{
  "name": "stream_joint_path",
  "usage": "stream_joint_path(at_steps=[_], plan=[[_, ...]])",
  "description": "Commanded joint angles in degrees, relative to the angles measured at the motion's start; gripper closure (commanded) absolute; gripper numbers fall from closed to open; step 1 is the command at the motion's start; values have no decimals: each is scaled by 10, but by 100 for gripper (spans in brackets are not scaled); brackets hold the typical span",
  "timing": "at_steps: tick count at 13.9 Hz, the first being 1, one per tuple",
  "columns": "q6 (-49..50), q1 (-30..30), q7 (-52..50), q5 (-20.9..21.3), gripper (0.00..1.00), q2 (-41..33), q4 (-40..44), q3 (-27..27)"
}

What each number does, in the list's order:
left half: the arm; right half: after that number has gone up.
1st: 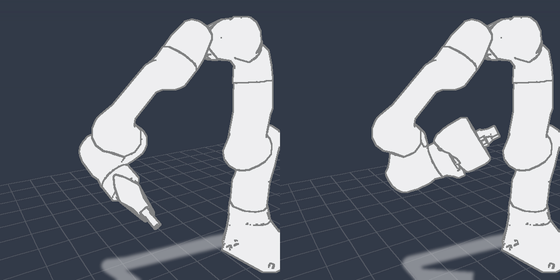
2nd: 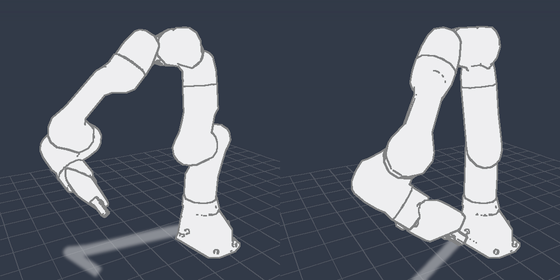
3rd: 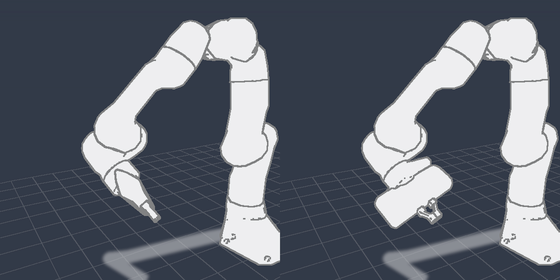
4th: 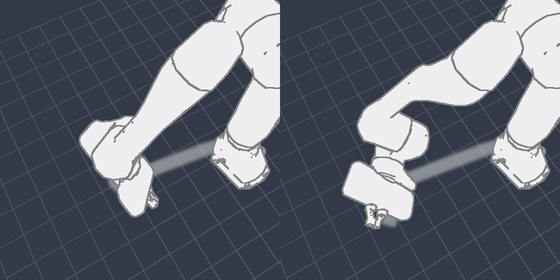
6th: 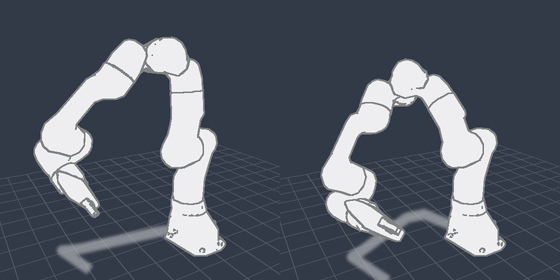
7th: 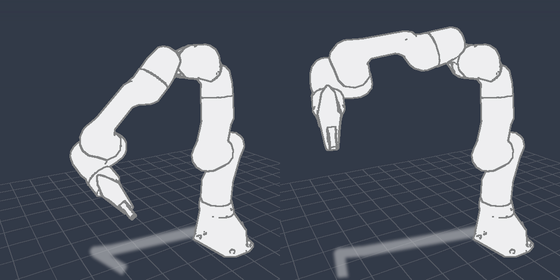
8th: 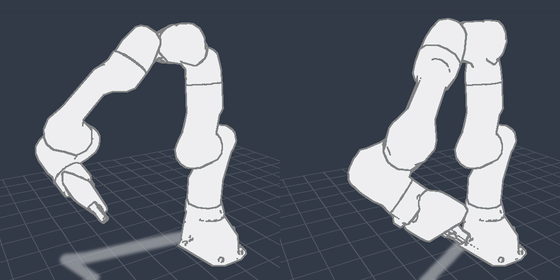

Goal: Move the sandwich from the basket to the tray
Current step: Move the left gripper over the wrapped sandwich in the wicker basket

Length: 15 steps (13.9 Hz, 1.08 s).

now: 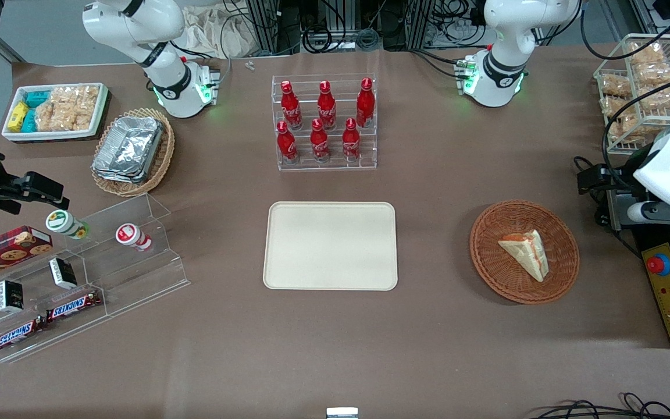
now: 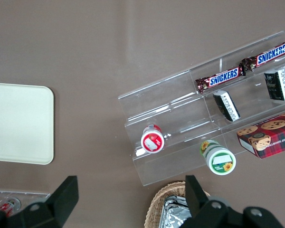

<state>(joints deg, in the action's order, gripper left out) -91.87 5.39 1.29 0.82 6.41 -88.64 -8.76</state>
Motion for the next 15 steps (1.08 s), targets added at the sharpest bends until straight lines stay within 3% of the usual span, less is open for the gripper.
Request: stream_joint_path(at_steps=[1, 5, 7, 12, 15], plan=[[-2, -3, 1, 10, 0, 17, 16, -2], [-23, -2, -64, 15, 0, 48, 15, 0], [-86, 2, -92, 19, 0, 40, -40, 3], [-318, 4, -327, 53, 0, 64, -204, 4], [-371, 2, -468, 81, 0, 114, -229, 7]])
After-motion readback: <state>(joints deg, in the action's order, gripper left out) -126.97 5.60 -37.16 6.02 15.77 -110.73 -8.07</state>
